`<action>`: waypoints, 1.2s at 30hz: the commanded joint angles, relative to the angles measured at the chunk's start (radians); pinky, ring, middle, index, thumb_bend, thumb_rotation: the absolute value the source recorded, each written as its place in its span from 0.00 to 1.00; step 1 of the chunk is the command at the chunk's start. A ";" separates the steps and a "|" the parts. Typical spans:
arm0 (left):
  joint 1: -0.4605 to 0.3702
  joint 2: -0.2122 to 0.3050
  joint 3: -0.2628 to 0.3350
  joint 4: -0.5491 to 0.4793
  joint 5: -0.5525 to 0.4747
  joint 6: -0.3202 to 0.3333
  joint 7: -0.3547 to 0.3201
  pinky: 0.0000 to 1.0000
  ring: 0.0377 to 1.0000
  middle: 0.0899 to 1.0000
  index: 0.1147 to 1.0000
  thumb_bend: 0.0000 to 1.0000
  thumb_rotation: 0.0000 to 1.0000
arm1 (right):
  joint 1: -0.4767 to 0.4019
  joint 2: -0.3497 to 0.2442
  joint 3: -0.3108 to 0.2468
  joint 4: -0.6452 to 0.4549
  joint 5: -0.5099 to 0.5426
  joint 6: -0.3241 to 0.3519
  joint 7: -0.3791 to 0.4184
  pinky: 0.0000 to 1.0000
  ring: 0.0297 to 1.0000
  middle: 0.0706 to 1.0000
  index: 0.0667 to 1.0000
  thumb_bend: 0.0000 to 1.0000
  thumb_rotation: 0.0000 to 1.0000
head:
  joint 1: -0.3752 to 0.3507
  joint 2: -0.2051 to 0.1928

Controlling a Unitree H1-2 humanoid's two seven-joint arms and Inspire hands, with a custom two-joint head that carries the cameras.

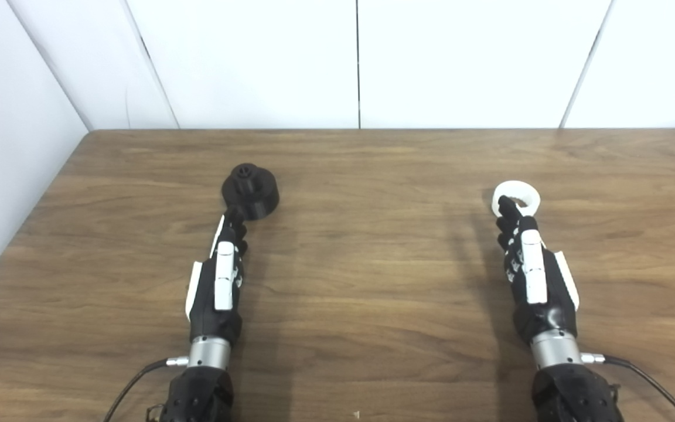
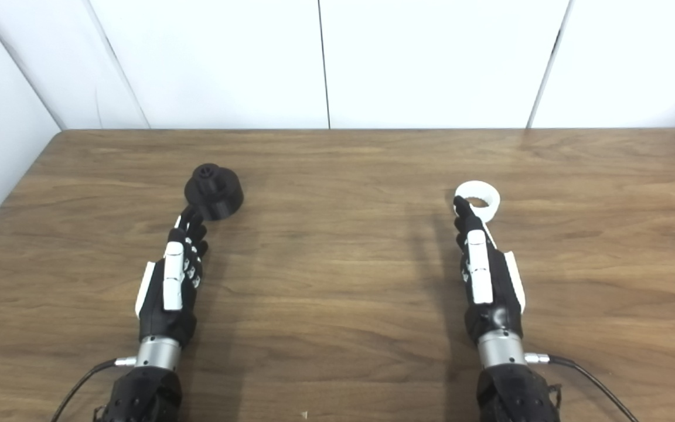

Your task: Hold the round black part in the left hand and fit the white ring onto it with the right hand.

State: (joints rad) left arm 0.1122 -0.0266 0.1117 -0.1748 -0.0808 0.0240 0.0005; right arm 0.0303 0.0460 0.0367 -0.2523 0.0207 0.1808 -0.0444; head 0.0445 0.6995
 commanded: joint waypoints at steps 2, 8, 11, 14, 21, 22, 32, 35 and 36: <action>-0.011 0.011 -0.002 -0.027 0.003 -0.017 0.004 1.00 1.00 1.00 1.00 0.57 1.00 | -0.012 0.004 -0.001 -0.037 0.002 -0.022 0.006 1.00 0.97 0.95 0.90 0.46 1.00 | -0.001 0.000; -0.013 0.016 -0.013 -0.026 0.022 -0.007 0.002 1.00 1.00 1.00 1.00 0.58 0.99 | -0.015 0.004 -0.009 -0.030 0.012 -0.036 0.008 1.00 0.97 0.94 0.89 0.47 1.00 | 0.000 0.001; -0.015 0.023 -0.022 -0.024 0.042 -0.007 0.002 1.00 1.00 1.00 1.00 0.60 0.86 | -0.017 -0.001 -0.011 -0.027 0.012 -0.039 0.011 1.00 0.96 0.94 0.89 0.47 1.00 | 0.002 0.000; -0.014 0.034 -0.030 -0.028 0.075 0.022 0.002 1.00 1.00 1.00 1.00 0.62 0.77 | -0.020 -0.005 -0.012 -0.025 0.011 -0.039 0.014 0.99 0.96 0.94 0.89 0.47 1.00 | 0.005 -0.003; -0.024 0.072 -0.042 -0.052 0.264 0.044 0.064 0.98 0.99 0.98 0.99 0.71 0.49 | -0.025 -0.007 -0.012 -0.028 0.004 -0.023 0.016 1.00 0.97 0.95 0.89 0.46 1.00 | 0.015 -0.008; -0.030 0.083 -0.042 -0.054 0.294 0.041 0.072 0.96 0.98 0.97 0.98 0.72 0.40 | -0.026 -0.006 -0.012 -0.028 0.001 -0.022 0.014 1.00 0.97 0.95 0.89 0.47 1.00 | 0.016 -0.009; -0.111 0.260 -0.006 -0.069 0.414 0.069 0.047 0.86 0.92 0.94 0.96 0.89 0.25 | -0.031 0.001 -0.009 -0.010 0.006 -0.026 0.018 1.00 0.97 0.96 0.90 0.47 1.00 | 0.035 -0.022; -0.143 0.309 -0.011 -0.070 0.451 0.114 0.025 0.91 0.95 0.96 0.97 0.91 0.20 | -0.033 0.001 -0.011 -0.001 0.006 -0.036 0.017 1.00 0.96 0.95 0.89 0.48 1.00 | 0.038 -0.026; -0.148 0.315 -0.012 -0.071 0.458 0.125 0.021 0.92 0.96 0.96 0.97 0.92 0.20 | -0.034 0.001 -0.011 0.001 0.006 -0.037 0.017 1.00 0.96 0.95 0.89 0.48 1.00 | 0.038 -0.026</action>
State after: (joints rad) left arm 0.0055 0.2589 0.0974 -0.2114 0.3483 0.1386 0.0251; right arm 0.0240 0.0430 0.0226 -0.2335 0.0209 0.1811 -0.0377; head 0.0813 0.6719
